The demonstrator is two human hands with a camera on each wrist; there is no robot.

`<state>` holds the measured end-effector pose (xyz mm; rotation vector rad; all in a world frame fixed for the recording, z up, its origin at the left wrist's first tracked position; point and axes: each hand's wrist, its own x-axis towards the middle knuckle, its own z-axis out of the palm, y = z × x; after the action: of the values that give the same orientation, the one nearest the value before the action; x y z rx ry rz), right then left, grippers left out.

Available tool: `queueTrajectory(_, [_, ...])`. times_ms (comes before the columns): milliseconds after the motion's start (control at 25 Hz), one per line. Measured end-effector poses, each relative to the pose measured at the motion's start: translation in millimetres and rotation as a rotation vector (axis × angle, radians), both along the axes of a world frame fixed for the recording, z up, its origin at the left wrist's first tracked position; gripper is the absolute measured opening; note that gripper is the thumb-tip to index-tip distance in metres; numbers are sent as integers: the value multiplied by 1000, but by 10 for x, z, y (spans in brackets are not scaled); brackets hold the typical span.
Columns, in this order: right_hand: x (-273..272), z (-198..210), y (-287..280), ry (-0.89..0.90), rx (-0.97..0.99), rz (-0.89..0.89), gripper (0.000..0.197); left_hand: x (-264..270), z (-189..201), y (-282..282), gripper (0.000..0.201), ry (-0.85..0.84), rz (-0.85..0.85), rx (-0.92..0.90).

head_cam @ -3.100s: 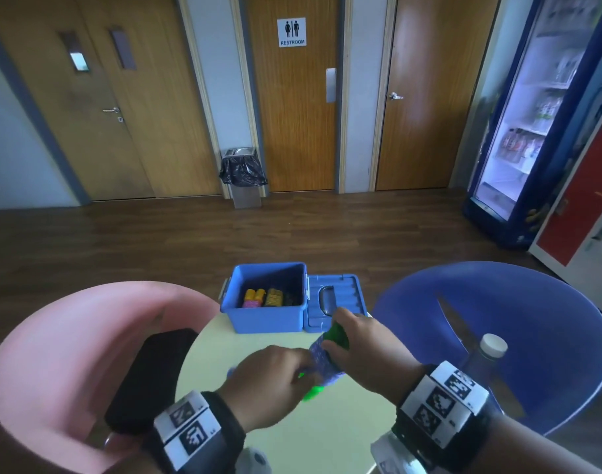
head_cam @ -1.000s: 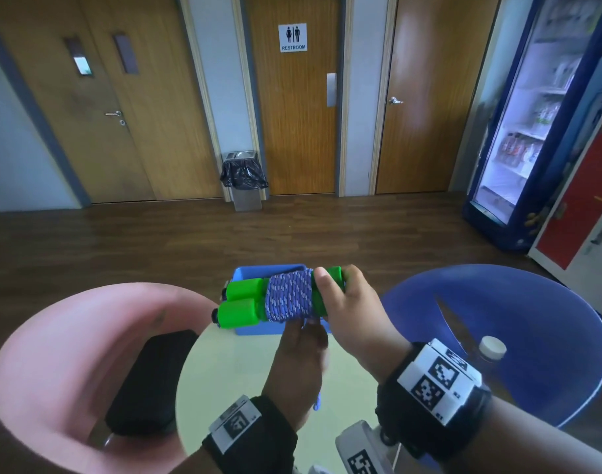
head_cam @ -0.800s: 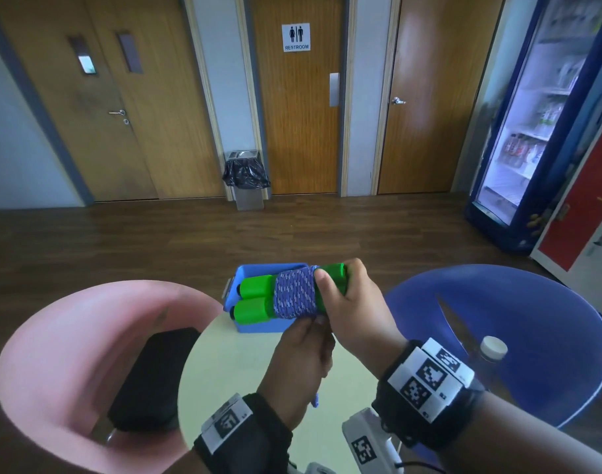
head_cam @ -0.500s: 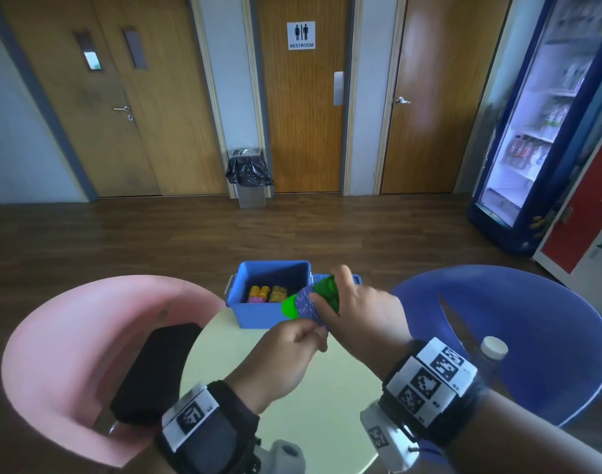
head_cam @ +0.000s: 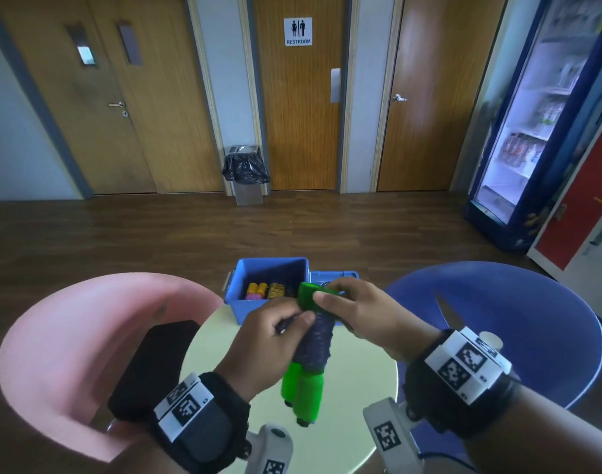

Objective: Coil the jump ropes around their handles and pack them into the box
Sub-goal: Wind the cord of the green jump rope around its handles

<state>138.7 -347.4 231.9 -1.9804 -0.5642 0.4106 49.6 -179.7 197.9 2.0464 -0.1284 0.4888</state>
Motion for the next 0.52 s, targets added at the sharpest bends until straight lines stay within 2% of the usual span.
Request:
queueTrajectory(40, [-28,-23,-26,58,51,-3,40,16,14,14,32,1,57,-54])
queueTrajectory(160, [-151,-172,-6,137,36,48,66,91,57,42,44,0,232,-135])
queueTrajectory(200, [-183,-226,31,141,57,55,67,113,68,35,47,6,252,-148])
queueTrajectory(280, [-239,-267,106,147,151,45,49,144,89,1,53,44,247,-194])
queueTrajectory(360, [-286,-231,140,191,244,8,34,161,107,-27,46,103,232,-302])
queueTrajectory(440, [-340,-190,114,221,276,-3,26,155,154,-30,35,141,219,-423])
queueTrajectory(520, [-359,-186,83,233,284,-19,24,142,201,-28,42,149,191,-472])
